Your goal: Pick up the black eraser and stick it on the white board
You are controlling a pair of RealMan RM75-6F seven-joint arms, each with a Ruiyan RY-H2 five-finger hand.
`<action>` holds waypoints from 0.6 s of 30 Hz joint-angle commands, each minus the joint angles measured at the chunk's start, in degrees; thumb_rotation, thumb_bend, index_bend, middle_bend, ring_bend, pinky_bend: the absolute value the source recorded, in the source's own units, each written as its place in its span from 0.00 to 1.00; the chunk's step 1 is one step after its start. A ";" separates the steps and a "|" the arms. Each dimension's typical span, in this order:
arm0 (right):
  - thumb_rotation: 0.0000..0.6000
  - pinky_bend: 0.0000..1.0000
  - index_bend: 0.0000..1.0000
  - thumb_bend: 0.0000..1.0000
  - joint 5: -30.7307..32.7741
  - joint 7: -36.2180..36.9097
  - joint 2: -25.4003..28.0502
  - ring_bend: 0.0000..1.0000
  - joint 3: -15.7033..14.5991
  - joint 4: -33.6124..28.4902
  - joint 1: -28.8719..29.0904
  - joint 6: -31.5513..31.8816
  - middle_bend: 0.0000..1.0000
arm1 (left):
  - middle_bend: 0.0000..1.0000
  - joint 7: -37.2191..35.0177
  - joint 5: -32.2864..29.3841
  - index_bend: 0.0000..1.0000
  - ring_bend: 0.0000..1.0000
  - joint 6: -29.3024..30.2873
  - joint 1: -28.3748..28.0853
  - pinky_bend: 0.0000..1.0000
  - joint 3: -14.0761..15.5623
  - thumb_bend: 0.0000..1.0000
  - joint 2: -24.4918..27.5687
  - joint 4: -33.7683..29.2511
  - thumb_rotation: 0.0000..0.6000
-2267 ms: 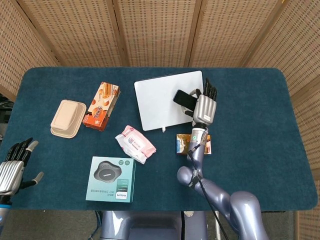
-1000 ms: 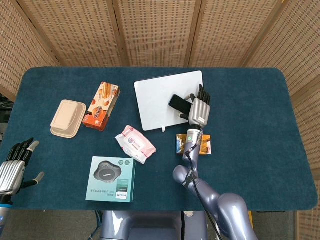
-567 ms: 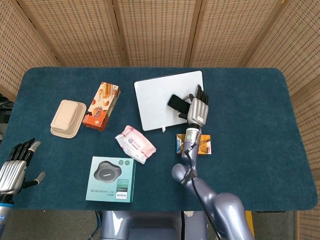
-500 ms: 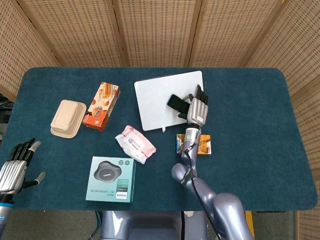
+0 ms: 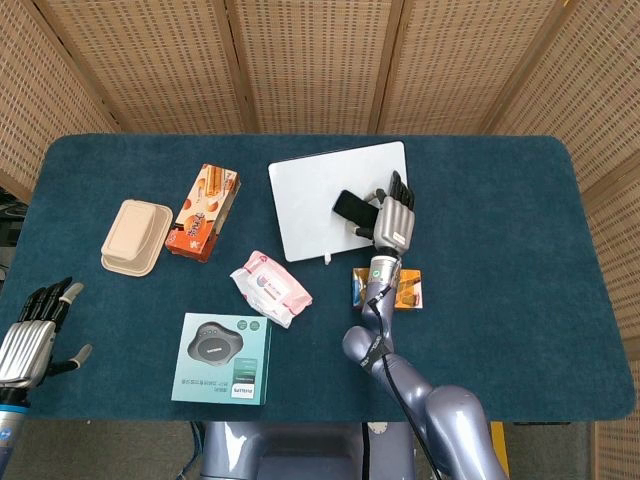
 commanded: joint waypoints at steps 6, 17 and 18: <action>1.00 0.00 0.49 0.21 0.00 0.31 0.00 0.00 -0.56 -0.10 -0.25 -0.52 0.00 | 0.00 0.25 -0.06 0.00 0.00 0.05 0.05 0.00 0.05 0.29 0.11 -0.21 1.00; 1.00 0.00 0.39 0.19 -0.41 0.88 0.00 0.00 -1.16 -0.13 -0.64 -1.15 0.00 | 0.00 0.16 -0.16 0.00 0.00 0.06 0.02 0.00 -0.01 0.29 0.13 -0.21 1.00; 1.00 0.00 0.38 0.18 -0.44 0.85 0.00 0.00 -1.23 -0.12 -0.69 -1.35 0.00 | 0.00 0.18 -0.18 0.00 0.00 0.04 0.01 0.00 -0.02 0.29 0.13 -0.20 1.00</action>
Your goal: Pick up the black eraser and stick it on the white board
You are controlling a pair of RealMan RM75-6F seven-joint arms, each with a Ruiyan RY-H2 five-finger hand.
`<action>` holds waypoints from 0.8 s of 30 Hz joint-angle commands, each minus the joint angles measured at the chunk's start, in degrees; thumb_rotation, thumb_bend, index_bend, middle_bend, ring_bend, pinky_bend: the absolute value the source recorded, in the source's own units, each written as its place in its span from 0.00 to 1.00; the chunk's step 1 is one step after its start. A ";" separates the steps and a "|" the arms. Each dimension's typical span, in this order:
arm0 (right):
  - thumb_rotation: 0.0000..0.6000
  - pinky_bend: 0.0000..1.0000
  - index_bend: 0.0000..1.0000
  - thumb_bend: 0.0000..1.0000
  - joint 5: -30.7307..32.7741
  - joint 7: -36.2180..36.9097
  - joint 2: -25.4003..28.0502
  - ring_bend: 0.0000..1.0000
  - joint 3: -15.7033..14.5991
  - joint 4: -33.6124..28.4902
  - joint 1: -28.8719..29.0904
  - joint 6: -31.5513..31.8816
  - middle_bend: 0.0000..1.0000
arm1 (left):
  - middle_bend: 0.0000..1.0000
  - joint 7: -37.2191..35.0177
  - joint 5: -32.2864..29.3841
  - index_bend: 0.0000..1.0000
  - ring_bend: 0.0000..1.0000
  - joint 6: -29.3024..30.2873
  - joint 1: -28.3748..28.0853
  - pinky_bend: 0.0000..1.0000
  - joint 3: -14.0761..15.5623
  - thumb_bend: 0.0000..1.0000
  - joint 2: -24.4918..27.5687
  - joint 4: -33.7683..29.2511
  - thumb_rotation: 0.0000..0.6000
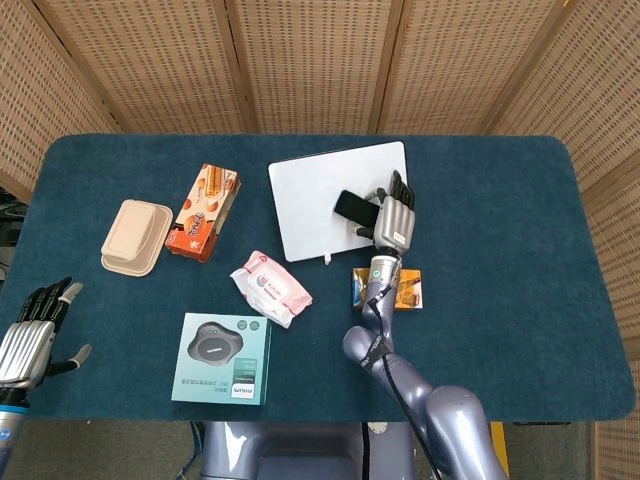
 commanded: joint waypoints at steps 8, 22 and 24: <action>1.00 0.00 0.31 0.15 -0.28 0.06 0.00 0.00 -0.45 0.12 -0.38 -1.17 0.00 | 0.00 0.02 -0.12 0.00 0.00 -0.10 -0.06 0.00 -0.03 0.29 -0.01 0.05 1.00; 1.00 0.00 0.00 0.06 -1.44 0.63 0.45 0.00 -0.82 -0.35 -1.51 -0.45 0.00 | 0.00 0.14 0.03 0.00 0.00 0.06 -0.05 0.00 0.01 0.29 0.02 -0.09 1.00; 1.00 0.00 0.00 0.05 -1.55 0.72 0.71 0.00 -0.79 -0.75 -1.88 0.15 0.00 | 0.00 0.17 0.12 0.00 0.00 0.18 -0.03 0.00 0.02 0.29 0.05 -0.17 1.00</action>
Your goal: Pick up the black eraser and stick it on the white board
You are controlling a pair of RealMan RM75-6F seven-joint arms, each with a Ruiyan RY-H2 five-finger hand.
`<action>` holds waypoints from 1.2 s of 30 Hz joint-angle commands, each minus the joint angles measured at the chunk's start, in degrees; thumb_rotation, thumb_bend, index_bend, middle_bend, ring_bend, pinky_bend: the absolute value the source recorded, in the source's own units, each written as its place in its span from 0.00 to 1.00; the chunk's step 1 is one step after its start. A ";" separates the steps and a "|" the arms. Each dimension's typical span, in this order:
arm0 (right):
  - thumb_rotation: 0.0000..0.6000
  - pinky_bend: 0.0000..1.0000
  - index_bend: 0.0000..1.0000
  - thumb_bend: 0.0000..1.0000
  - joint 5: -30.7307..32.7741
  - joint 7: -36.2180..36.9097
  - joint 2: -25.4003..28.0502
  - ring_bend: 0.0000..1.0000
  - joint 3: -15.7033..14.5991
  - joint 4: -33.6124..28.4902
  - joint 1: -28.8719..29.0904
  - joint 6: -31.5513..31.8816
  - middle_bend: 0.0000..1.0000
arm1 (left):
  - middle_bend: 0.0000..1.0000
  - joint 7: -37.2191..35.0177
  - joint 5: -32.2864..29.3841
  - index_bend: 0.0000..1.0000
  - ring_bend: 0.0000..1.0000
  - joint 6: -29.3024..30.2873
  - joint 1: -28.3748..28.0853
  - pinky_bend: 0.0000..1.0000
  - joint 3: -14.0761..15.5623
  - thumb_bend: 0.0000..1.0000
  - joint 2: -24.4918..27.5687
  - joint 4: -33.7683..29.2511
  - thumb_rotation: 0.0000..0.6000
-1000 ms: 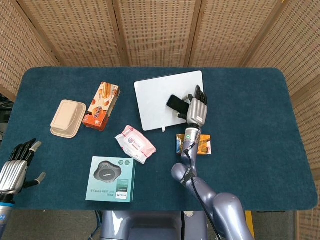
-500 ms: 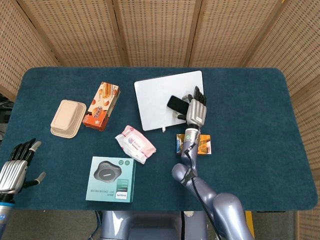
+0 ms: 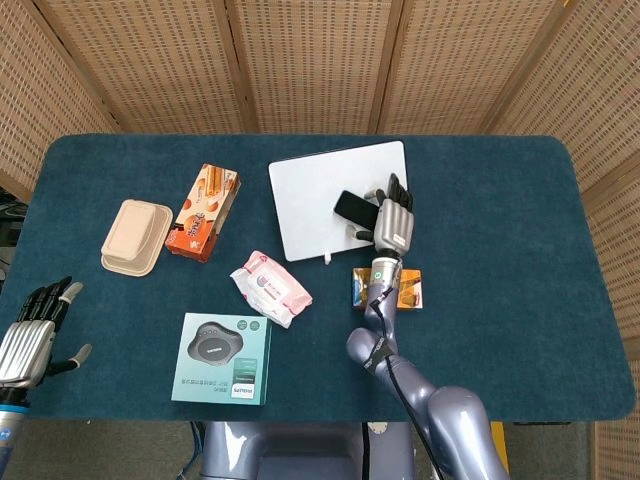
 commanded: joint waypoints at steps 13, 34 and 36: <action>1.00 0.00 0.00 0.05 -1.88 -0.74 3.65 0.00 -0.99 -9.63 -6.12 7.80 0.00 | 0.00 0.15 1.78 0.00 0.00 2.12 0.66 0.00 0.36 0.29 0.65 -1.28 1.00; 1.00 0.00 0.00 0.04 -16.73 -1.27 37.34 0.00 -17.59 -66.46 -36.25 18.50 0.00 | 0.00 1.01 4.99 0.00 0.00 8.02 3.07 0.00 0.73 0.27 2.39 -3.80 1.00; 1.00 0.00 0.00 0.04 -19.47 1.07 42.00 0.00 -20.34 -70.31 -39.01 17.55 0.00 | 0.00 1.55 5.20 0.00 0.00 8.38 3.27 0.00 0.79 0.26 2.50 -4.20 1.00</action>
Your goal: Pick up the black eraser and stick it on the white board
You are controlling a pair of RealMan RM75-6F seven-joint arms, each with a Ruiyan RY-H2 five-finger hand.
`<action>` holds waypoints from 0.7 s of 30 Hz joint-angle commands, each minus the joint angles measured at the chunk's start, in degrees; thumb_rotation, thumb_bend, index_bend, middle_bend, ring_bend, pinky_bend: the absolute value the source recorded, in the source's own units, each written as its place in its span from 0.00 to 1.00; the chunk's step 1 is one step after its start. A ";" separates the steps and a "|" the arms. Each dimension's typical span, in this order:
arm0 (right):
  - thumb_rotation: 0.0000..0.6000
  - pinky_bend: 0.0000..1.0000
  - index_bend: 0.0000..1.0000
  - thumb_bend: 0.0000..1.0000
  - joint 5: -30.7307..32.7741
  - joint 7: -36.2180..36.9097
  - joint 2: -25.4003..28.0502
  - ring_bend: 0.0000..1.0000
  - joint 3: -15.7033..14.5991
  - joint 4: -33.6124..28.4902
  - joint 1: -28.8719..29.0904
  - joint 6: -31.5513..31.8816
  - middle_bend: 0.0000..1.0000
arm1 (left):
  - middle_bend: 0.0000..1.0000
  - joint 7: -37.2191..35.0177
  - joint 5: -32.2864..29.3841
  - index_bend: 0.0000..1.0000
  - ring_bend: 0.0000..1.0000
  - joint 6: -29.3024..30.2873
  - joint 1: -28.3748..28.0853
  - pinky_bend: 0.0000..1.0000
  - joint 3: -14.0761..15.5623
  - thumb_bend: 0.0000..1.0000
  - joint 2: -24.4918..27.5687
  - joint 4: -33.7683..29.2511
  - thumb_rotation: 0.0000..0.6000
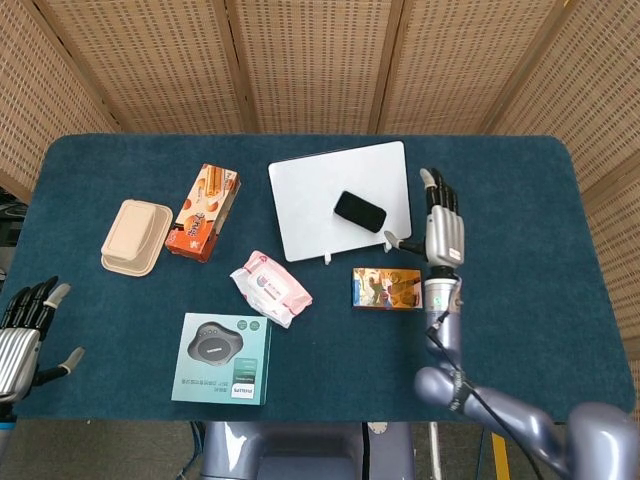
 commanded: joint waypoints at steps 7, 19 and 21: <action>1.00 0.00 0.00 0.04 -17.61 15.69 20.95 0.00 -14.58 -14.14 -16.25 1.39 0.00 | 0.00 1.88 0.96 0.00 0.00 0.65 0.58 0.00 0.47 0.24 0.02 -1.06 1.00; 1.00 0.00 0.00 0.05 -35.28 19.67 24.83 0.00 -24.44 -2.62 -24.17 15.11 0.00 | 0.00 5.25 1.99 0.00 0.00 1.39 1.12 0.00 0.79 0.22 -0.49 -1.75 1.00; 1.00 0.00 0.00 0.05 -36.41 19.01 24.55 0.00 -24.76 -1.18 -25.06 17.32 0.00 | 0.00 5.43 2.06 0.00 0.00 1.37 1.16 0.00 0.85 0.22 -0.51 -1.76 1.00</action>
